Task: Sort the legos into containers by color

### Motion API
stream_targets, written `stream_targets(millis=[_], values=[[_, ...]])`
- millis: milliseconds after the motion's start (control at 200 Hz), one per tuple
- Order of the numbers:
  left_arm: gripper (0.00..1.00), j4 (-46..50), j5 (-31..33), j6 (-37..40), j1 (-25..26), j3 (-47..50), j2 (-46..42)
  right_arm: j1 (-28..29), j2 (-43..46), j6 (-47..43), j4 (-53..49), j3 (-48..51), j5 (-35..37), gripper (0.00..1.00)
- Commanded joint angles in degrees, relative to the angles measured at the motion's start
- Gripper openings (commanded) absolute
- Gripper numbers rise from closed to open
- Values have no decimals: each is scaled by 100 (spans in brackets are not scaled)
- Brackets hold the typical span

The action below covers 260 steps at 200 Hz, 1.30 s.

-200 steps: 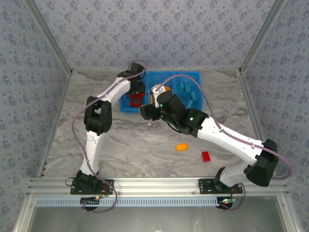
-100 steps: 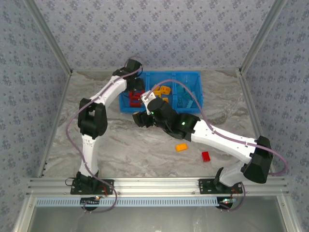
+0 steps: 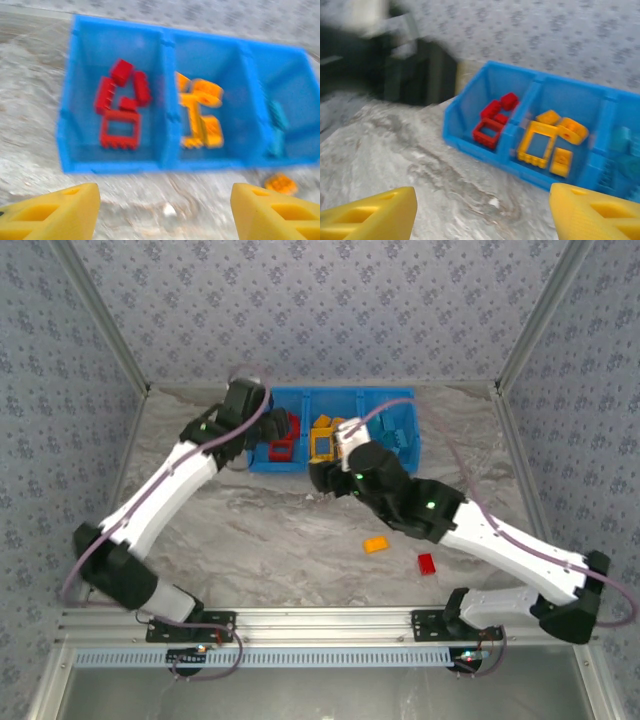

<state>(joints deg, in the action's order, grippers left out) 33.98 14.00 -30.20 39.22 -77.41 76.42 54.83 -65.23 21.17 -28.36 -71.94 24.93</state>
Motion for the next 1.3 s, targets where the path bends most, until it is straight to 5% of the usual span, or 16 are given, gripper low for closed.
stream_targets(millis=[0,215,519,949,1293], values=[[70,-366,183,221,868,659,-559,-538,127,883,-1425,310,-76,71],[69,-942,1427,210,3138,1550,-1139,-1809,-97,676,-1655,1196,-1411,91],[69,-1868,2888,-31,4970,1853,-802,-3117,-2113,-627,-1507,1024,-2113,97],[70,-2036,3146,-288,5254,1564,-267,-3417,-3970,-1075,-1191,-85,-1954,93],[70,-1921,3188,-320,5254,1523,-301,-3479,-4384,-1150,-991,-218,-1928,81]])
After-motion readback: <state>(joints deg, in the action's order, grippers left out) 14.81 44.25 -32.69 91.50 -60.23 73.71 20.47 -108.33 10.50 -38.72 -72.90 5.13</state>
